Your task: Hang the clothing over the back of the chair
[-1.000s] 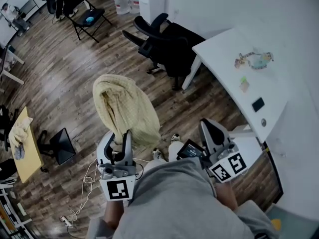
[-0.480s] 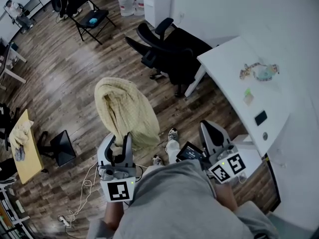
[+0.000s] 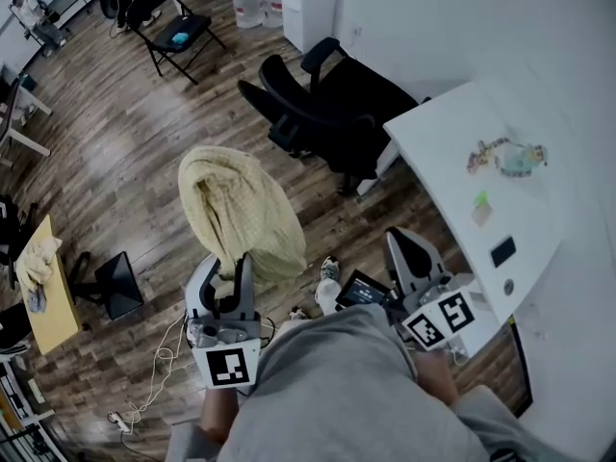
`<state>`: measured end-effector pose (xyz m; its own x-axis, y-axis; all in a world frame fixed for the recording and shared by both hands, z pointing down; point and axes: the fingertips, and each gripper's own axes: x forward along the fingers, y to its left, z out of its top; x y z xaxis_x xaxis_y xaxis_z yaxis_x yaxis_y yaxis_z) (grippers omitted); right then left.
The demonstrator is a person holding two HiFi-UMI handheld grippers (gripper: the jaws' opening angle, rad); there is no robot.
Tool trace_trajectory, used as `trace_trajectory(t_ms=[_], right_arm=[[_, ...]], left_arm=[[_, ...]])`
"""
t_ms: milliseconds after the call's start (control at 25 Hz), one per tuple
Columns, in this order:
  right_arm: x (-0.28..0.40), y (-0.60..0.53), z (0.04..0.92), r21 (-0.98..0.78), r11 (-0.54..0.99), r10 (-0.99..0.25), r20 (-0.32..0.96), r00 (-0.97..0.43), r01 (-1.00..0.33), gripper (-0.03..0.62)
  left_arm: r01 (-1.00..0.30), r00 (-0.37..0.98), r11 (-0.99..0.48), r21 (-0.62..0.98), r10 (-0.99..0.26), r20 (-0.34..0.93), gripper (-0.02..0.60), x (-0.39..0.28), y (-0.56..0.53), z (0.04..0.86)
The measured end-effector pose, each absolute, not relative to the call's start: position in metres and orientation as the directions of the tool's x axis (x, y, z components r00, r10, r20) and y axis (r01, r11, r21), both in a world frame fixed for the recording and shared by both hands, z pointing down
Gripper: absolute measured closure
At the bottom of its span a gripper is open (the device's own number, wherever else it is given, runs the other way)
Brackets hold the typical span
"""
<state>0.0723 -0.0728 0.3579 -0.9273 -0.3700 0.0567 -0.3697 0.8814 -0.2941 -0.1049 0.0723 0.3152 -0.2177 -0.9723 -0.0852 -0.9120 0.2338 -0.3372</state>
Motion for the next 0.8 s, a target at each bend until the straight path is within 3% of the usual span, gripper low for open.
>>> trace_trajectory(t_ms=[800], right_arm=[[0.028, -0.183, 0.363, -0.274, 0.933, -0.230, 0.042, -0.972, -0.233, 0.559]], left_arm=[[-0.848, -0.347, 0.355, -0.392, -0.933, -0.095, 0.460, -0.132, -0.010, 0.318]])
